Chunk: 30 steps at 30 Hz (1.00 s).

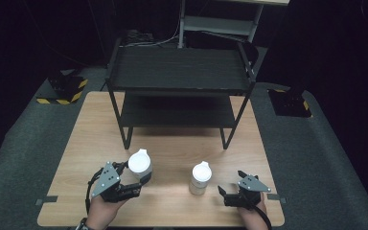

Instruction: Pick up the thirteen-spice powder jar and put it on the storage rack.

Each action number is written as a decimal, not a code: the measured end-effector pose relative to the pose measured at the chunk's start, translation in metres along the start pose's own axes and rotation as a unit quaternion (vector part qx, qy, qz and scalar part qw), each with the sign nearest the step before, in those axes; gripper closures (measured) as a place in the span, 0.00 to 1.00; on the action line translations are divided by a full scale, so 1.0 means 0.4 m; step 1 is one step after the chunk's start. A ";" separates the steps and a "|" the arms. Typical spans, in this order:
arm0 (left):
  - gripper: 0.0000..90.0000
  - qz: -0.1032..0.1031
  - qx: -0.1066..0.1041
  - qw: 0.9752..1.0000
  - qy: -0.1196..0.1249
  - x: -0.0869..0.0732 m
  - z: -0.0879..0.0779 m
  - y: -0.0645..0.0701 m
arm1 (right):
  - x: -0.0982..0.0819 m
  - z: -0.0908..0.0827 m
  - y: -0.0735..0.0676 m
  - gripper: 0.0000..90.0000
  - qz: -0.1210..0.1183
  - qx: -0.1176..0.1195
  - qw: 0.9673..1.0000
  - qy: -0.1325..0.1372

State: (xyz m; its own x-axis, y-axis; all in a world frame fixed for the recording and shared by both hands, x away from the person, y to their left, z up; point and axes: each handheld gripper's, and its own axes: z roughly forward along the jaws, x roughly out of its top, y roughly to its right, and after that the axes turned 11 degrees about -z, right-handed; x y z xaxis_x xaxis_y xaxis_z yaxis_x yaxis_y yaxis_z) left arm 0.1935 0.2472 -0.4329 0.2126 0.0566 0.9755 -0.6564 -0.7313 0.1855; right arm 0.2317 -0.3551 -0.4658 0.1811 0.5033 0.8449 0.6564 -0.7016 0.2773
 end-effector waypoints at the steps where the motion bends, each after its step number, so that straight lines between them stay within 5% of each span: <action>1: 0.34 0.006 0.002 1.000 0.004 0.024 0.000 -0.001 | 0.000 0.000 0.000 0.00 0.000 0.000 1.000 0.000; 30: 0.34 0.026 0.026 0.998 0.042 0.279 0.015 -0.026 | -0.003 -0.002 0.003 0.00 0.006 0.000 1.000 0.003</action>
State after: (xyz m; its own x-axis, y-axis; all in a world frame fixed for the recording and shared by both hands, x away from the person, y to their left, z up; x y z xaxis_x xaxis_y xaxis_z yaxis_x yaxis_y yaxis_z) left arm 0.2283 0.2569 -0.3266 0.1172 0.0726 0.9905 -0.6261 -0.7687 0.1305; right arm 0.2316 -0.3570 -0.4663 0.1844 0.4928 0.8504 0.6538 -0.7075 0.2682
